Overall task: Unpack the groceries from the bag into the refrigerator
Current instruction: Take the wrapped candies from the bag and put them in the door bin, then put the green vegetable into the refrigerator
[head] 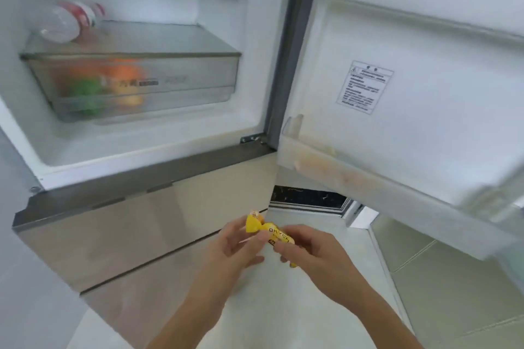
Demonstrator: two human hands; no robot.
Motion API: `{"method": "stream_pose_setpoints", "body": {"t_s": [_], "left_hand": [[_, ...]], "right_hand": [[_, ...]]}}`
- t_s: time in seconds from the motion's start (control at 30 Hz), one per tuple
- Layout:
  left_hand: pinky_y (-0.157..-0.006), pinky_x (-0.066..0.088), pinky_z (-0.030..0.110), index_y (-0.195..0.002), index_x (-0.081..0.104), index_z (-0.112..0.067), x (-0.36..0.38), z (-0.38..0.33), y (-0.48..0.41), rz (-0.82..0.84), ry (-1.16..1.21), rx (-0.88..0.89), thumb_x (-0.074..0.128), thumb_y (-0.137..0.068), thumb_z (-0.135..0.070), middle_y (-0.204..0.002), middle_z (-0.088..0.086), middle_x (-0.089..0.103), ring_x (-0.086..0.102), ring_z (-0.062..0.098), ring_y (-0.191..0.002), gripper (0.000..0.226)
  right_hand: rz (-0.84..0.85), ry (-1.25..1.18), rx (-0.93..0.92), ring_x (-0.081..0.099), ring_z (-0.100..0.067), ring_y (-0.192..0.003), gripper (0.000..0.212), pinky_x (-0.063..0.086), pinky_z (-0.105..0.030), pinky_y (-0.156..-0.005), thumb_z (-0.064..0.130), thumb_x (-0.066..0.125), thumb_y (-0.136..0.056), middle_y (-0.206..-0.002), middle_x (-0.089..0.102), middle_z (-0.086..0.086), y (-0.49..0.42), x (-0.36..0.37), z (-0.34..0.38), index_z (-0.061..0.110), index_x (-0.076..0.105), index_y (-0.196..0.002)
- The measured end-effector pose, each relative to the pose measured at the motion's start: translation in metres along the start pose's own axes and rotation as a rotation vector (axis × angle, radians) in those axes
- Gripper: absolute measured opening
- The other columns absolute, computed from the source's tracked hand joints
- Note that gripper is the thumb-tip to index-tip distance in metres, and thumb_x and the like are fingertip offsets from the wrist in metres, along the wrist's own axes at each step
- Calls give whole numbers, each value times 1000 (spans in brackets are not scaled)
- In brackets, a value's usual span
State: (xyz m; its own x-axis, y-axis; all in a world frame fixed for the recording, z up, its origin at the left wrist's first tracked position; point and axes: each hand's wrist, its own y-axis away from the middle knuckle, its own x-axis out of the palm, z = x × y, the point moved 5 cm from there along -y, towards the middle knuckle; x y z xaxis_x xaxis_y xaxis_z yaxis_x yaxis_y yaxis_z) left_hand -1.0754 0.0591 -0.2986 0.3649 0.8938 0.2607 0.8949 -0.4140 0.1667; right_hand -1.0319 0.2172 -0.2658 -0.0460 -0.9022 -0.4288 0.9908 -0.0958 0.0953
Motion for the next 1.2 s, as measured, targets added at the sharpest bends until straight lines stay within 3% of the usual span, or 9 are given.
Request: {"method": "stream_pose_setpoints", "body": {"t_s": [0.07, 0.17, 0.33, 0.53, 0.83, 0.93, 1.03, 1.1, 1.2], "left_hand": [[-89, 56, 43, -115, 69, -22, 22, -15, -20, 0, 15, -10, 69, -82, -41, -110, 2, 75, 70, 21, -104, 38], [-83, 58, 42, -111, 70, -18, 45, -34, -44, -12, 5, 0, 56, -96, -28, -104, 5, 75, 71, 25, -100, 23], [-79, 58, 38, -109, 70, -17, 66, -65, -71, 28, -145, 84, 53, -99, -13, -102, 6, 75, 72, 21, -95, 20], [-80, 60, 35, -107, 71, -22, 72, -85, -89, 66, -288, 97, 56, -97, -14, -103, 1, 75, 72, 15, -94, 19], [-79, 60, 36, -105, 70, -23, 33, -83, -97, -3, -363, 79, 58, -96, -15, -100, -1, 74, 72, 16, -94, 17], [-78, 60, 34, -104, 70, -24, 14, -83, -92, -17, -410, 70, 58, -96, -16, -102, 0, 74, 72, 16, -95, 16], [-79, 59, 33, -105, 69, -22, -15, -82, -79, -42, -477, 37, 58, -95, -17, -102, 2, 73, 71, 15, -95, 16], [-80, 58, 35, -107, 68, -19, -45, -73, -65, -79, -515, -15, 59, -95, -17, -102, 4, 72, 70, 17, -95, 16], [-81, 57, 37, -108, 68, -18, -99, -46, -34, -156, -577, -128, 60, -93, -19, -101, 6, 72, 70, 18, -92, 17]], "right_hand": [[-118, 52, -41, 66, -14, -79, 13, 53, -32, -73, 36, 70, -87, -87, 72, 6, 0, -48, 18, 33, 72, -100], [-263, 138, -88, 60, 1, -71, 14, 44, -13, -65, 33, 74, -84, -82, 70, 16, 4, -112, 50, 31, 72, -98], [-405, 309, -66, 62, 1, -81, 14, 47, -16, -69, 39, 73, -83, -89, 71, 15, -9, -177, 82, 34, 70, -96], [-211, 779, 266, 59, -20, -83, 26, 47, -32, -70, 43, 68, -83, -88, 67, -1, -72, -208, 51, 18, 69, -92], [-113, 889, 321, 64, -26, -100, 41, 51, -37, -85, 36, 69, -85, -109, 69, -8, -98, -189, 32, 9, 66, -114], [-191, 810, 196, 59, -20, -107, 42, 48, -33, -92, 39, 69, -85, -118, 63, 0, -99, -181, 53, 17, 63, -120], [-257, 737, -186, 64, -12, -94, 21, 50, -29, -91, 24, 63, -91, -108, 69, 5, -99, -141, 101, 20, 69, -111], [-177, 699, -371, 64, -9, -87, 18, 49, -24, -85, 20, 61, -92, -98, 70, 8, -97, -88, 130, 21, 71, -107], [91, 709, -422, 62, -8, -79, 17, 49, -25, -79, 29, 61, -91, -83, 66, 15, -104, 7, 134, 25, 71, -104]]}}
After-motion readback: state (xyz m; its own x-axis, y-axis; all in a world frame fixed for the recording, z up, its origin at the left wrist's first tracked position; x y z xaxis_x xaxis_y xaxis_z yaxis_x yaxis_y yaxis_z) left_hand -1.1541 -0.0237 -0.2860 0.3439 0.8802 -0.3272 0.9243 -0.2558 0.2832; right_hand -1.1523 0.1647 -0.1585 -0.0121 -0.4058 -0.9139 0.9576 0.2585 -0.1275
